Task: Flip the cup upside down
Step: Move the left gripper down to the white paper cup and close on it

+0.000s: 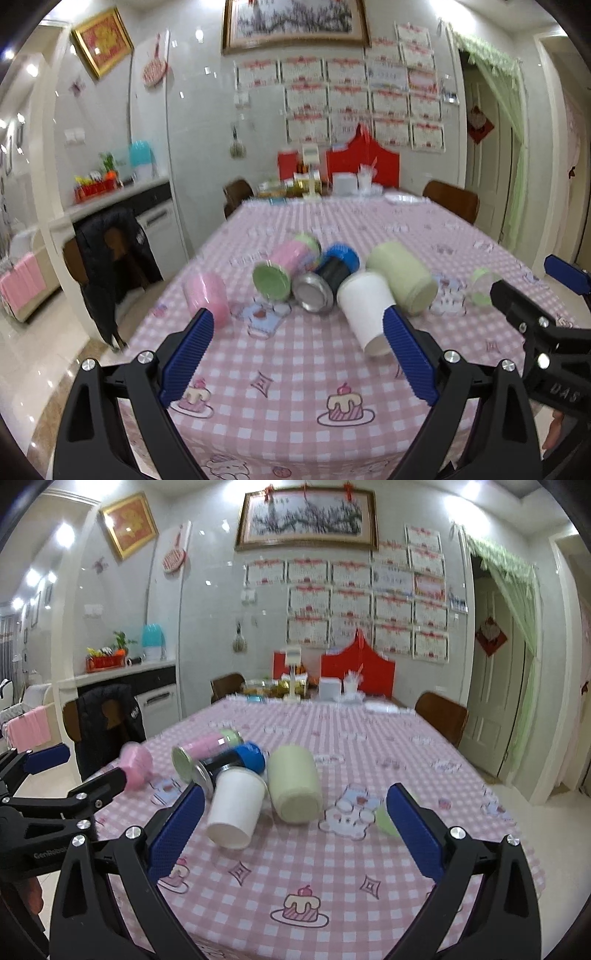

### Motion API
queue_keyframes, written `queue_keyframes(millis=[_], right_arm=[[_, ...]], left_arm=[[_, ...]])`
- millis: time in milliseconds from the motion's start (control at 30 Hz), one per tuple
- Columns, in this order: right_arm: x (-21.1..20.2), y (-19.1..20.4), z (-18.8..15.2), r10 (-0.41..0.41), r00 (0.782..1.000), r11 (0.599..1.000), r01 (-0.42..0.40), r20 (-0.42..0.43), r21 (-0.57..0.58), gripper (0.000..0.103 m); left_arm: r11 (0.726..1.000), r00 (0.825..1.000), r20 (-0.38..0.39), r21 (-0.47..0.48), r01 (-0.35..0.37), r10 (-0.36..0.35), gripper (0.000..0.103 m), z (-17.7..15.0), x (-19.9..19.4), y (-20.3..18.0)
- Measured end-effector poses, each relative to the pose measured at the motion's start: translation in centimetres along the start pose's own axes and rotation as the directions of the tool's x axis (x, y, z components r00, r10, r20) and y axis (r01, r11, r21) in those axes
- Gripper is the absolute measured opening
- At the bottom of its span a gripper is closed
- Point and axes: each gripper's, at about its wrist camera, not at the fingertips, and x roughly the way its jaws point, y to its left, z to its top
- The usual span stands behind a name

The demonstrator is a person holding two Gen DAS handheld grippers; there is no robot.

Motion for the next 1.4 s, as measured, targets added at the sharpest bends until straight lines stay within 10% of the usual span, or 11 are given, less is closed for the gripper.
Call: queue_keyframes(millis=[1233, 1400], right_arm=[[9.9, -5.4, -1.4, -0.001, 0.986, 0.987, 0.028, -0.166, 0.159, 0.095], [9.9, -5.1, -1.5, 0.003, 0.985, 0.988, 0.024, -0.174, 0.153, 0.095]], left_arm=[[0.987, 0.937, -0.311, -0.003, 0.162, -0.155, 0.091, -0.9, 16.9, -6.2], [0.983, 0.929, -0.327, -0.006, 0.185, -0.176, 0.059, -1.1, 16.9, -6.4]])
